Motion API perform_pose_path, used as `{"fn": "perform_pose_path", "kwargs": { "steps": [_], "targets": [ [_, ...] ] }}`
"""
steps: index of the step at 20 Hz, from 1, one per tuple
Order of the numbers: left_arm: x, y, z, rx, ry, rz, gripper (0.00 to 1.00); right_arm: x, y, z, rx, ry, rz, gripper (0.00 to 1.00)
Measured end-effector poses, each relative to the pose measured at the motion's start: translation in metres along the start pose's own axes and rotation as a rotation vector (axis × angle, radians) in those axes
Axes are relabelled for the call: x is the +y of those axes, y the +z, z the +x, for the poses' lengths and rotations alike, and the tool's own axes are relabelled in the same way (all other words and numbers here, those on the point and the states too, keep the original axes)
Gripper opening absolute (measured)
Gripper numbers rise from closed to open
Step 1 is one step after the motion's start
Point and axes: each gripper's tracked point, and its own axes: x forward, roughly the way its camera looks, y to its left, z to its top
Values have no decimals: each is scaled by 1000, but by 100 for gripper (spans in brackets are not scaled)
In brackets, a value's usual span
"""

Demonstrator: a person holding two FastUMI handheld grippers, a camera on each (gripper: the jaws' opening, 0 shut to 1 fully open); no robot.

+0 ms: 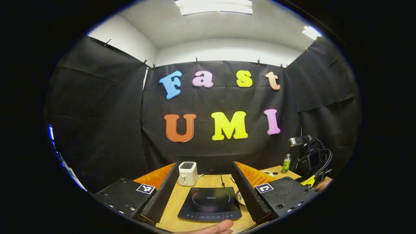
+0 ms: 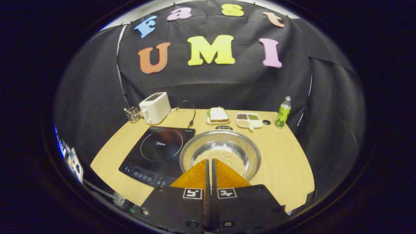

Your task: First push the handle of the pot to place it horizontally, then grasp the pot with both hands and set it on the induction cooktop.

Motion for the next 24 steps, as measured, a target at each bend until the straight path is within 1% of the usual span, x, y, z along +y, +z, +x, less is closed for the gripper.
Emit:
{"fn": "perform_pose_path", "kwargs": {
  "steps": [3,7,8,9,11,14,15,16,17,18,19,20,21,24],
  "targets": [
    [6,-5,-1,0,9,8,96,22,-27,15,81,56,-6,4],
    [9,-7,3,9,14,5,96,38,-51,34,142,88,-18,4],
    [9,-8,3,9,16,3,96,40,-57,39,158,93,-11,1],
    [11,-8,3,8,18,0,96,42,-65,44,173,99,-12,4],
    [9,-9,2,4,12,2,96,45,-81,51,208,106,-9,4],
    [1,-6,4,-5,3,25,96,44,-101,60,258,105,6,4],
    [-3,-6,3,-3,-5,25,96,44,-107,63,270,105,17,1],
    [-7,-8,5,2,-16,19,96,45,-112,64,283,110,30,4],
    [-11,-8,5,3,-26,15,96,44,-117,67,298,114,39,1],
    [-13,-8,5,4,-29,14,96,42,-120,69,309,114,46,4],
    [-12,-8,4,3,-27,16,96,38,-123,71,314,108,49,1],
    [-13,-7,3,0,-27,17,96,34,-125,72,316,101,46,0],
    [-14,-6,5,-4,-28,17,96,31,-127,73,314,96,40,4],
    [-19,-5,7,-2,-42,18,96,29,-134,72,335,123,64,3]
  ]
}}
